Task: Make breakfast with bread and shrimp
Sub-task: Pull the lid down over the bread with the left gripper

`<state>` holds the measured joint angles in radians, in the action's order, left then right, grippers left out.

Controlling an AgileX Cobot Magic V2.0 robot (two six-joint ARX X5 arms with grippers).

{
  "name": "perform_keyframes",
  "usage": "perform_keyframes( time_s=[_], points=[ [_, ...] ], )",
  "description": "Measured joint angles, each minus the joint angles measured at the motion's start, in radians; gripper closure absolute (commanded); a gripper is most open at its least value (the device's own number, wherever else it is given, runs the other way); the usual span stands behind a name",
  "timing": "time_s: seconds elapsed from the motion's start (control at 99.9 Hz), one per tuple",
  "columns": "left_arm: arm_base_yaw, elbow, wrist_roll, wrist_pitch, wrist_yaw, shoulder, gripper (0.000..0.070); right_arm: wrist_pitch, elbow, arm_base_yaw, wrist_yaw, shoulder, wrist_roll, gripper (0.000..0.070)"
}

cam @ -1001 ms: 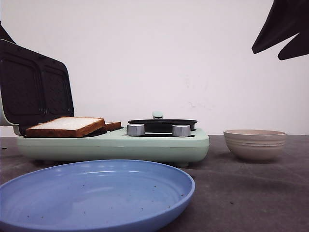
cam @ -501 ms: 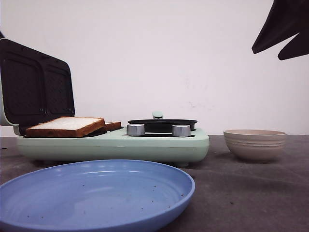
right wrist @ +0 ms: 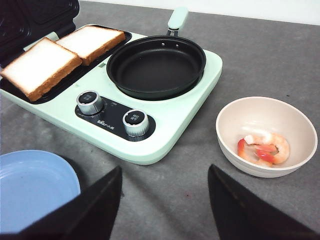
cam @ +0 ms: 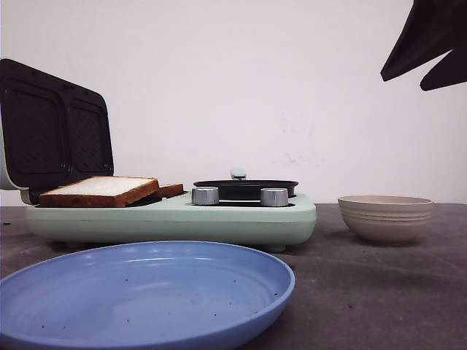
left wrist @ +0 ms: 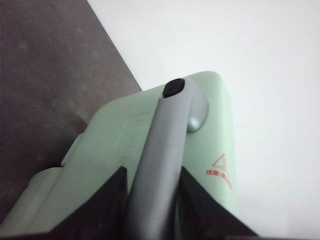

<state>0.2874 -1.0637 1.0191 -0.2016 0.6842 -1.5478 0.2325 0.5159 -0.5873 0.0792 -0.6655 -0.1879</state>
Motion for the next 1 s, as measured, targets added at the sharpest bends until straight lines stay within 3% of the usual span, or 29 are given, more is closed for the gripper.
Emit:
perform_keyframes(
  time_s=[0.581,1.001],
  points=[
    [-0.163,-0.008,-0.131,-0.005,0.013,0.013,0.069,0.0,0.0,0.0,0.0,0.0,0.0,0.0371],
    [-0.31,-0.018,-0.307,0.101,-0.127,0.024,0.069,0.001,0.0,0.0,0.0,0.0,0.0,0.0371]
  ],
)
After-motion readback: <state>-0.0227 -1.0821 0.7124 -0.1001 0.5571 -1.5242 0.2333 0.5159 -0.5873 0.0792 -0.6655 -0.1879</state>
